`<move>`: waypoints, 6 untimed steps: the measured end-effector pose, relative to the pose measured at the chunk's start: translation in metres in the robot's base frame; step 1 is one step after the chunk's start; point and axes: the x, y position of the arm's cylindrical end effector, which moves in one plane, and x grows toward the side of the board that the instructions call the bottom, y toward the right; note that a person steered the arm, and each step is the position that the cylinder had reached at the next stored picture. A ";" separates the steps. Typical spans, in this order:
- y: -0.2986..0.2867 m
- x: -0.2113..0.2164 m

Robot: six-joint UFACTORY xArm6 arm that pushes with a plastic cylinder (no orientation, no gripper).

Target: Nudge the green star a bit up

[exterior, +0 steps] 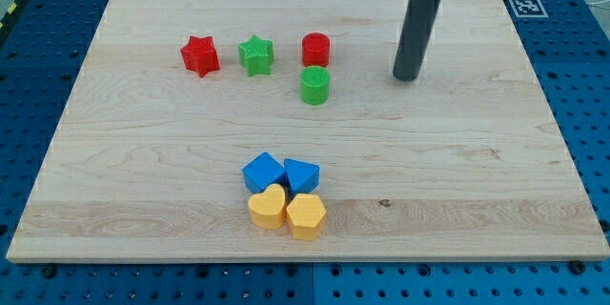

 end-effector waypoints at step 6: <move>-0.210 0.011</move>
